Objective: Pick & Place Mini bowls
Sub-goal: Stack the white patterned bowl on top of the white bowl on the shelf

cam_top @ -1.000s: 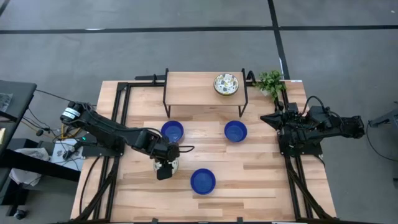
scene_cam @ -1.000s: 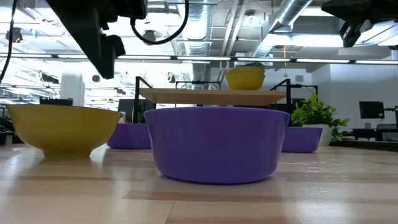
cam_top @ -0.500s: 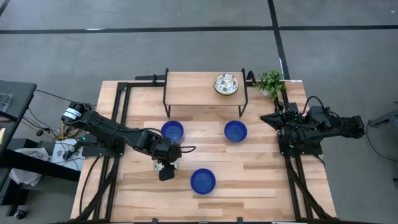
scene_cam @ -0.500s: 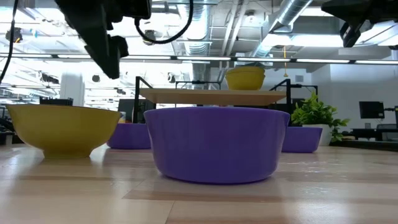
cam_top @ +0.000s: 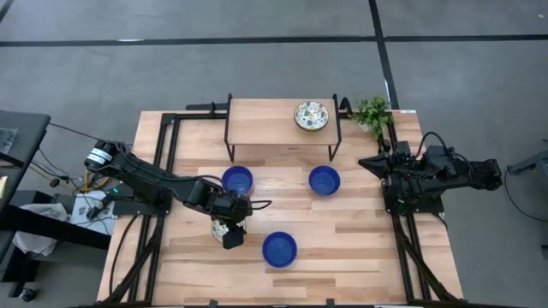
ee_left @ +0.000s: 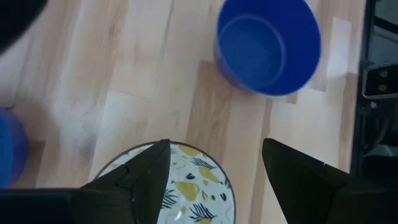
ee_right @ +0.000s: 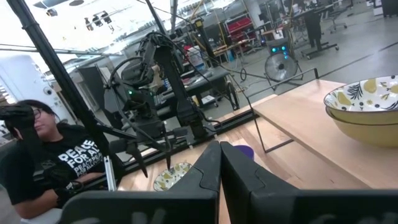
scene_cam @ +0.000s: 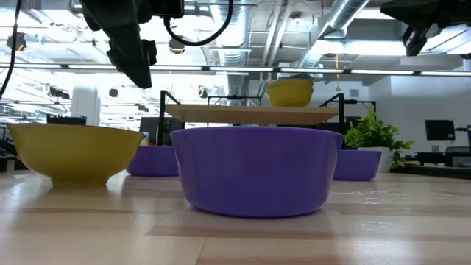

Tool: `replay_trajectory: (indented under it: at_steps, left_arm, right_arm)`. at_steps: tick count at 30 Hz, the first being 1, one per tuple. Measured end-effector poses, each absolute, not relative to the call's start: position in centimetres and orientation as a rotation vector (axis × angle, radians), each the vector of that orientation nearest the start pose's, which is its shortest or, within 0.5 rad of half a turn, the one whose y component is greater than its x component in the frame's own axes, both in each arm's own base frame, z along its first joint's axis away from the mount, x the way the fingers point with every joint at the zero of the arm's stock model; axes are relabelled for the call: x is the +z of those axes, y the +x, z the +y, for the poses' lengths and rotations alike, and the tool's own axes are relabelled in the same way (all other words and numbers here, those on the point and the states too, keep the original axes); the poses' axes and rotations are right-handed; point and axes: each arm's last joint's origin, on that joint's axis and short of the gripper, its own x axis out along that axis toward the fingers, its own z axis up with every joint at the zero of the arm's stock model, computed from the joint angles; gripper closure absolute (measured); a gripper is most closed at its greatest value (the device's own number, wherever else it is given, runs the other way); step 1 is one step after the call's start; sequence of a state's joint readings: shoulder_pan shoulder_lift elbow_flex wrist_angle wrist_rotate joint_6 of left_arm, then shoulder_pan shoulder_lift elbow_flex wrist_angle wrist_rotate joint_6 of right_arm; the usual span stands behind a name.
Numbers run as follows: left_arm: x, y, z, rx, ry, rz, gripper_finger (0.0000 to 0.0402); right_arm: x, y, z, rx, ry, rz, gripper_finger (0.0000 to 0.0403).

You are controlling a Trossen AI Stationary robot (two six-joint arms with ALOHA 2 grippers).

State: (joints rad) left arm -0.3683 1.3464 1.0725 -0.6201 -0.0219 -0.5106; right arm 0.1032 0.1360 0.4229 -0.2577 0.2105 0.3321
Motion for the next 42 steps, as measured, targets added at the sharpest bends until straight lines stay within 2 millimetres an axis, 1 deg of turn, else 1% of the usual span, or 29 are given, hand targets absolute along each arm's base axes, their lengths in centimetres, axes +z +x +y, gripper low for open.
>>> replay_trajectory:
  at_steps: [8,10,12,19,23,26,31,42]
  left_arm:
    - [27.7,25.6,-9.8,-0.080,-0.294,0.932,0.0148]
    - [27.7,25.6,-9.8,-0.087,-0.297,0.934,0.0142]
    - [27.7,25.6,-9.8,-0.098,-0.302,0.938,0.0130]
    - [27.7,25.5,-9.9,-0.108,-0.311,0.944,0.0066]
    - [27.8,25.6,-10.1,-0.127,-0.358,0.947,0.0050]
    - [28.0,25.7,-10.3,-0.147,-0.404,0.939,0.0046]
    - [27.8,25.6,-10.6,-0.127,-0.442,0.948,0.0046]
    - [26.9,24.6,-11.0,-0.017,-0.540,1.082,0.0046]
  right_arm:
    - [26.9,7.3,0.1,-0.102,0.336,-0.046,0.0403]
    - [26.9,7.3,0.1,-0.102,0.336,-0.046,0.0403]
    - [26.9,7.3,0.1,-0.102,0.336,-0.046,0.0403]
    - [26.9,7.3,0.1,-0.102,0.336,-0.046,0.0403]
    - [26.9,7.3,0.1,-0.102,0.336,-0.046,0.0403]
    - [26.9,7.3,0.1,-0.102,0.337,-0.046,0.0403]
    - [26.9,7.3,0.1,-0.101,0.336,-0.046,0.0403]
    - [26.8,7.3,0.1,-0.103,0.335,-0.041,0.0403]
